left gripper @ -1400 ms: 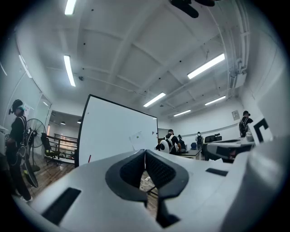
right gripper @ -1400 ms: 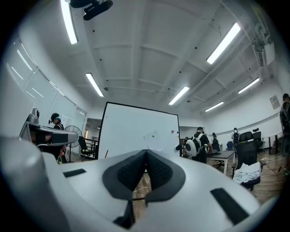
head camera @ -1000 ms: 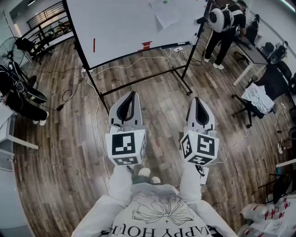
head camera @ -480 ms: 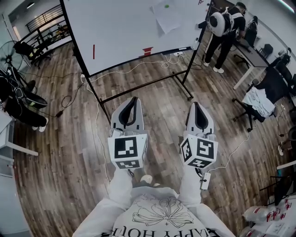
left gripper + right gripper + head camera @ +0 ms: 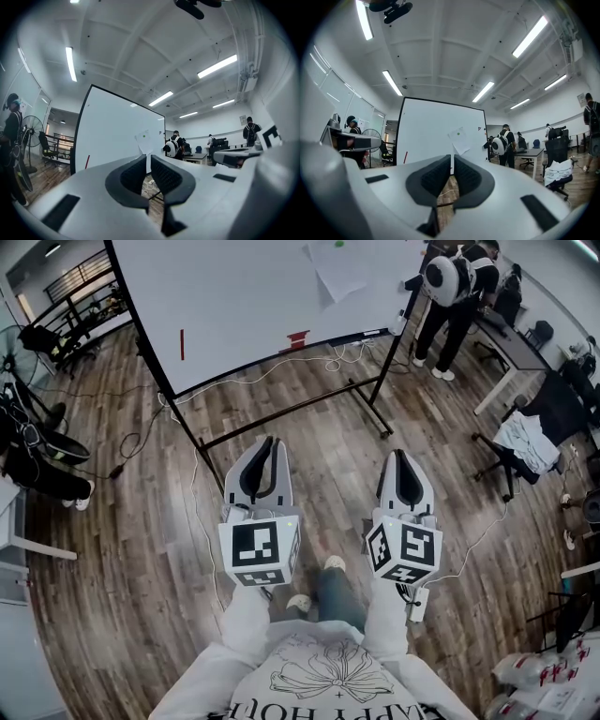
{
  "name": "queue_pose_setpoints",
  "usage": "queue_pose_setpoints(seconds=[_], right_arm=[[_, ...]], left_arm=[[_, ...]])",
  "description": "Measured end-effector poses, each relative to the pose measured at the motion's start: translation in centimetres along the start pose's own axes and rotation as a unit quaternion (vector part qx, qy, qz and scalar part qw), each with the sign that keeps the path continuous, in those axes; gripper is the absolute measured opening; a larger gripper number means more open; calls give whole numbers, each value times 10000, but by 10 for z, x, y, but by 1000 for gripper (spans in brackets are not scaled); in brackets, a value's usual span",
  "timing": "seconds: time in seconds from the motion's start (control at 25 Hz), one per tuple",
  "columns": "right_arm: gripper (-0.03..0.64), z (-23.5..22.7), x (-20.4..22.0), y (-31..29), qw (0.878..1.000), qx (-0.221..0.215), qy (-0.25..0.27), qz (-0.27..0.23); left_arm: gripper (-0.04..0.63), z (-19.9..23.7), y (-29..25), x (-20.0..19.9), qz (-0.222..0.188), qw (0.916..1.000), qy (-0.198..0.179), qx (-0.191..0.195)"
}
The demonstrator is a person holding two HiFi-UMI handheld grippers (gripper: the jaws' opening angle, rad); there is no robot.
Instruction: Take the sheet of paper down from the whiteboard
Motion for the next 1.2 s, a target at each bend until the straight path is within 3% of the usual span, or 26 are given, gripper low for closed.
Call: queue_pose_setpoints(seconds=[0.28,0.44,0.92,1.2], right_arm=[[5,-26,21,-52,9998,-169,-11,65],[19,-52,32,-97,9995,-320,-60,25],[65,-133,48,-239,9952,-934,-162,-254],[80,-163,74,-303,9927,-1146,-323,-180]], left_arm=[[14,-10,-55,22,-10,10000,26,28],[64,-22,-102,36,-22,10000,-42,15],[83,-53,-243,62,-239,9984,-207,-471],[84,-58,-304,85,-120,9976,-287,-612]])
Point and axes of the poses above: the fingertips, and each gripper's own axes: y backward along the fingers, z to its left, x out of its underside, the point moved 8 cm from there along y, backward along the fingers, and after that the axes turned 15 degrees about -z, right-handed, at the moved point
